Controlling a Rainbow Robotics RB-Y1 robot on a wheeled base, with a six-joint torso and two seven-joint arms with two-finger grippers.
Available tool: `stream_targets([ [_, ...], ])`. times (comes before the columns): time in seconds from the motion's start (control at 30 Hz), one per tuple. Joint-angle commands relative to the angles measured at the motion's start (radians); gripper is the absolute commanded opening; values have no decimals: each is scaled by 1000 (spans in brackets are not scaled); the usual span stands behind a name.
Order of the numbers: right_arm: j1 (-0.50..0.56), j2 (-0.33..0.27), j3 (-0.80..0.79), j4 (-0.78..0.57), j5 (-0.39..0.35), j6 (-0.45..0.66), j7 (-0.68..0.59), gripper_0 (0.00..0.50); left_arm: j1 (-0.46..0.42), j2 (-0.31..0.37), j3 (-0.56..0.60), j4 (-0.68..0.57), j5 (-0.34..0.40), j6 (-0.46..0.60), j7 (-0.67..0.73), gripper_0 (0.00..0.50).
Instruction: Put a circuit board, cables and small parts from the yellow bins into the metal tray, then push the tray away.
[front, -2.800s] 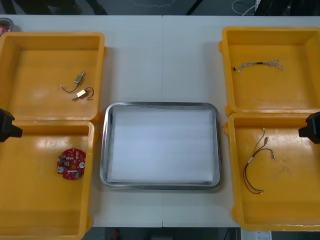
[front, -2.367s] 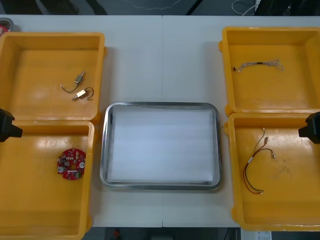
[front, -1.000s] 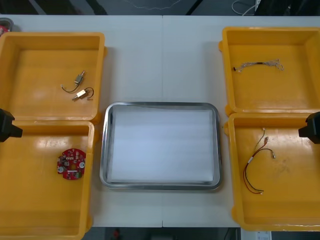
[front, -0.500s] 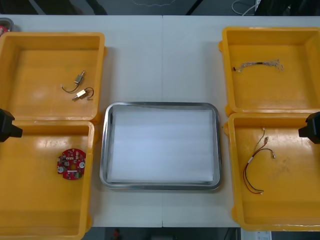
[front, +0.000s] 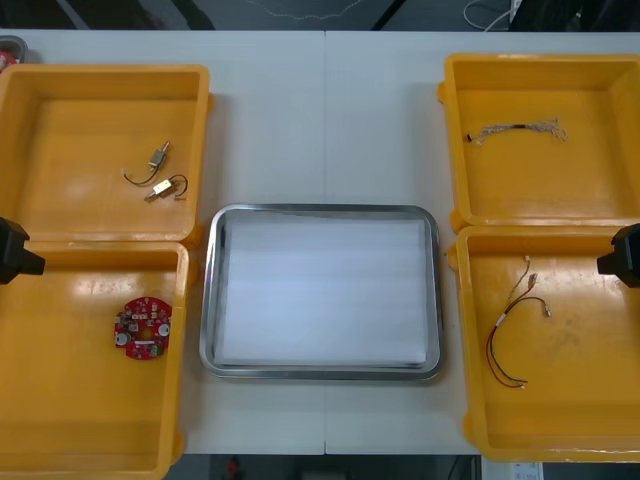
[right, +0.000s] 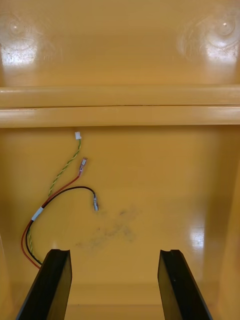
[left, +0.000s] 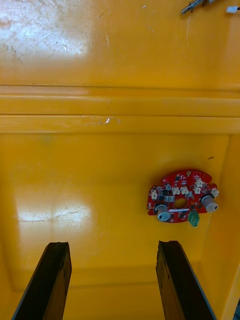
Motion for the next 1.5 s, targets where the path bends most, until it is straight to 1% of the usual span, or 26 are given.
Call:
stream_targets([
  [0.03,14,-36,-30,-9,1,3,-60,500,15,45,29,-29,8,-10,-18,500],
  [0.87,14,-36,-30,-9,1,3,-60,500,15,45,29,-29,8,-10,-18,500],
  [0.9,20,-28,-22,-2,2,3,-62,500,38,25,11,-10,8,-8,-16,500],
  [0.97,21,-21,-22,-2,4,3,-62,500,39,19,12,-6,6,-10,-13,500],
  [1.13,44,-21,-19,-5,4,3,-71,500,36,24,11,-3,17,-26,-7,500],
  [1.3,75,-2,-18,-5,19,3,-91,500,70,24,-12,-16,22,-108,-2,500],
  [1.4,77,31,-18,-19,45,3,-145,500,105,24,-32,-33,8,-168,-2,500],
  [1.5,77,80,-16,-57,73,3,-212,500,139,24,-55,-50,-3,-218,-2,500],
])
